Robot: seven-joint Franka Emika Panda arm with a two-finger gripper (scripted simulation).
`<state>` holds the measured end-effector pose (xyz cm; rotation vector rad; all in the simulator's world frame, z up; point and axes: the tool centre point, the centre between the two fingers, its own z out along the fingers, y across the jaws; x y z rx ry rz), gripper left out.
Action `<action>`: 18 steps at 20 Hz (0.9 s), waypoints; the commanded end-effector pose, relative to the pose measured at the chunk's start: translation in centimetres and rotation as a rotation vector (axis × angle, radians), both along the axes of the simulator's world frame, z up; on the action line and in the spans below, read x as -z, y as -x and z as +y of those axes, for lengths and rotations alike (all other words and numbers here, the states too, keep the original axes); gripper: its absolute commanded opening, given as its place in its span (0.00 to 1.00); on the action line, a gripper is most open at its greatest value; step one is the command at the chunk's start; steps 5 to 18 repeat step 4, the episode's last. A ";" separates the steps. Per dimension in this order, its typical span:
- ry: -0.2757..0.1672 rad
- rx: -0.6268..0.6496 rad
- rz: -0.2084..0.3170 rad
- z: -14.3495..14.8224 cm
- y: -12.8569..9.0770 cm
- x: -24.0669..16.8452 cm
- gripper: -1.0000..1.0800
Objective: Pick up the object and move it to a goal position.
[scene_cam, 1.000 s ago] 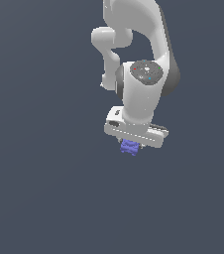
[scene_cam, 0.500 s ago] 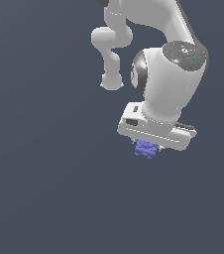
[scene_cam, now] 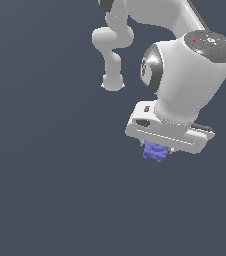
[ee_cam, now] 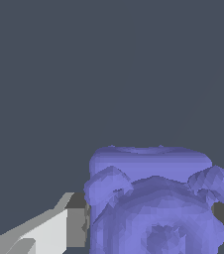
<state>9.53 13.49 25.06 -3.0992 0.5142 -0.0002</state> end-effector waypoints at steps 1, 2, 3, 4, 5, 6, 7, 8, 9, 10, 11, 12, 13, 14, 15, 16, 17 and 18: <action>0.000 0.000 0.000 0.2 -0.2 -0.2 0.00; 0.000 0.000 0.000 0.2 -0.2 -0.3 0.00; 0.000 0.000 0.000 0.2 -0.3 -0.3 0.00; 0.000 0.000 0.000 0.2 -0.3 -0.3 0.00; 0.000 0.000 0.000 0.2 -0.3 -0.3 0.00; 0.000 0.000 0.000 0.2 -0.3 -0.3 0.00; 0.000 0.000 0.000 0.2 -0.3 -0.3 0.00; 0.000 0.000 0.000 0.2 -0.3 -0.3 0.00; 0.000 0.000 0.000 0.2 -0.3 -0.3 0.00; 0.000 0.000 0.000 0.2 -0.3 -0.3 0.00; 0.000 0.000 0.000 0.2 -0.3 -0.3 0.00; 0.000 0.000 0.000 0.2 -0.3 -0.3 0.00; 0.000 0.000 0.000 0.2 -0.3 -0.3 0.00; 0.000 0.000 0.000 0.2 -0.3 -0.3 0.00; 0.000 0.000 0.000 0.2 -0.3 -0.3 0.00; 0.000 0.000 0.000 0.2 -0.3 -0.3 0.00; 0.000 0.000 0.000 0.2 -0.3 -0.3 0.00; 0.000 0.000 0.000 0.2 -0.3 -0.3 0.00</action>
